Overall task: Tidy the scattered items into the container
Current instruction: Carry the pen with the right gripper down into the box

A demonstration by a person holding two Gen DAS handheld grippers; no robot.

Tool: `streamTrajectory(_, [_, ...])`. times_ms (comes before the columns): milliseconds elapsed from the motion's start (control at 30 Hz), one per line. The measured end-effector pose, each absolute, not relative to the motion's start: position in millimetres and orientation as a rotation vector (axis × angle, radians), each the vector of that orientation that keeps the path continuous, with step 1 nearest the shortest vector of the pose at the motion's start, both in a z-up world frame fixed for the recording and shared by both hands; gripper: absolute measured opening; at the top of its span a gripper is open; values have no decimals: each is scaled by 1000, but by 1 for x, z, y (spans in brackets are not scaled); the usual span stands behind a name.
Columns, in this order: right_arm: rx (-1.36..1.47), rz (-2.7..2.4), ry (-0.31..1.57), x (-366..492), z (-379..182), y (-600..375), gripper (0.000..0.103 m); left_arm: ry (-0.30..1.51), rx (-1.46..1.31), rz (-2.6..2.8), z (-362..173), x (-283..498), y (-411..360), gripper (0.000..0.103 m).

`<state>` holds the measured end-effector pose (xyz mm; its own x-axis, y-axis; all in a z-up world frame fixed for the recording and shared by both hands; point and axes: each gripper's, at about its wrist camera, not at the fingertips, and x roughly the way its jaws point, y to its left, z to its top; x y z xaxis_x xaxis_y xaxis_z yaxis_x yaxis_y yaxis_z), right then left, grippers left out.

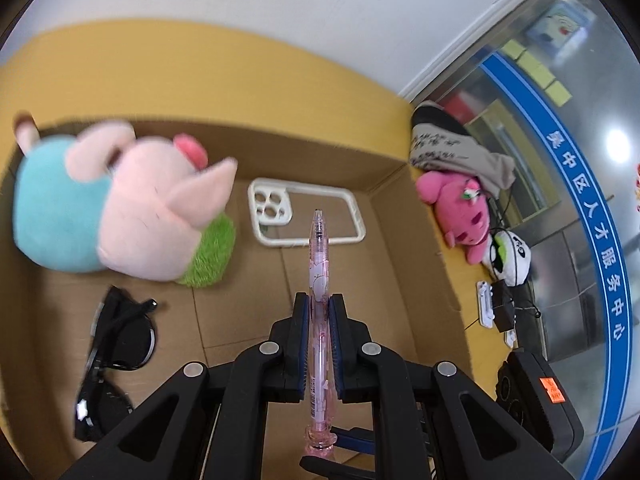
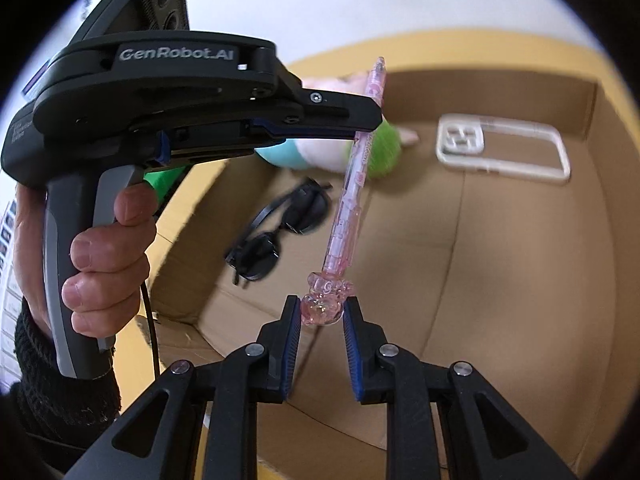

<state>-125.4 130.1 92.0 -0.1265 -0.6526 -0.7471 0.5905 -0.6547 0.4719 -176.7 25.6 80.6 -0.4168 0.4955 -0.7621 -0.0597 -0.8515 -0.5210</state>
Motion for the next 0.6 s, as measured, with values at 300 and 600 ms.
streamTrajectory(300, [1531,-1766,-112,-146,57,128,21,-707,-1647,2240,22,-195,23,9])
streamTrajectory(600, [1612,-1739,-116,-151,36,122,21,-697,-1735,2226,-5,-201,25,10])
